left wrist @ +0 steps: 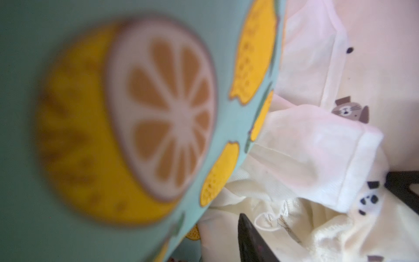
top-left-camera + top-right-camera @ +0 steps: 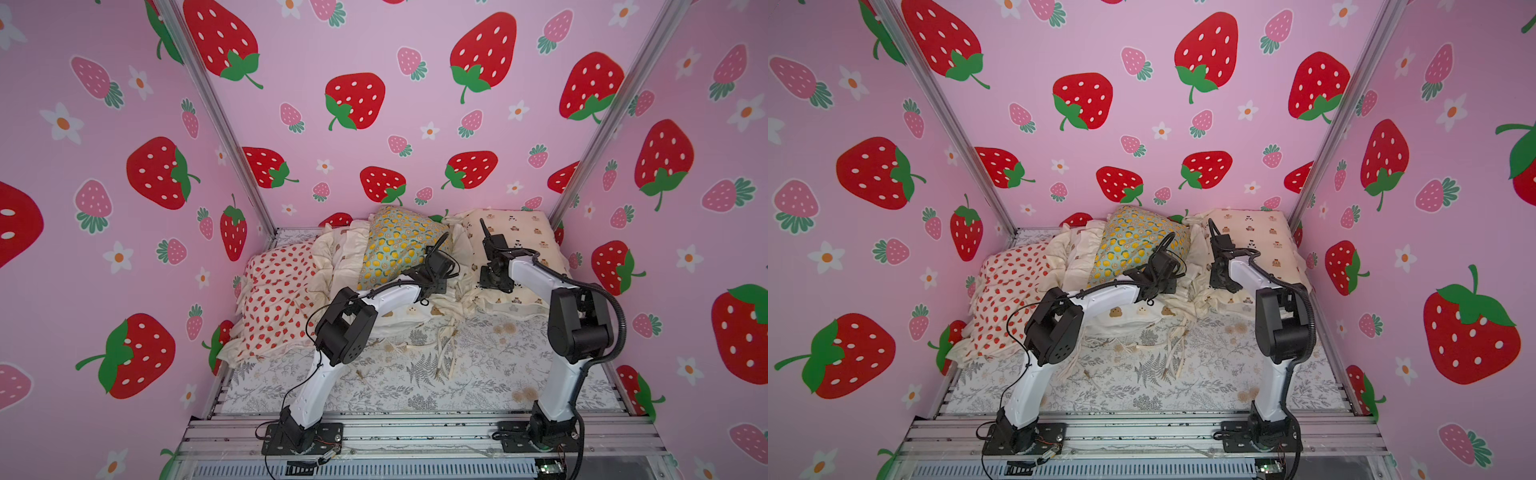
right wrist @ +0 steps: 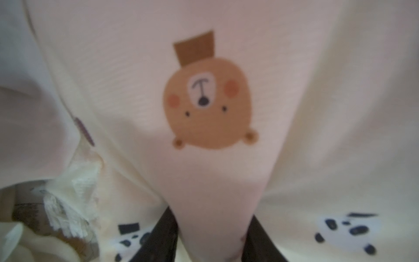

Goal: Zip up pillowcases
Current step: Pick up the pillowcase at the corner of the board.

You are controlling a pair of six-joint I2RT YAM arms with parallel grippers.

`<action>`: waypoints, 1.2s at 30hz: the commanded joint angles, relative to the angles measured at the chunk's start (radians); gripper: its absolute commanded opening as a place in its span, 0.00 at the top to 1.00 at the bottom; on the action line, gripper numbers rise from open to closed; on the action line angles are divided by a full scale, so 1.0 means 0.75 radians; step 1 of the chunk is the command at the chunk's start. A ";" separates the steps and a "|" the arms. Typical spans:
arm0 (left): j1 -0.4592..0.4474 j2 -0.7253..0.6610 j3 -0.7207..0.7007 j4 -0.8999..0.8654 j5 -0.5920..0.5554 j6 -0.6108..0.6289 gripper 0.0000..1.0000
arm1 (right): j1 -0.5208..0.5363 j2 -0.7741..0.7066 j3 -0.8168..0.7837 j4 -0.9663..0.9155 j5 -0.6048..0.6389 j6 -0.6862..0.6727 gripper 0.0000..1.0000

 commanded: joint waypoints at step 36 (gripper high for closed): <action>-0.020 -0.927 -0.533 0.158 0.577 0.479 0.31 | 0.078 -0.595 0.131 0.024 -0.581 -0.259 1.00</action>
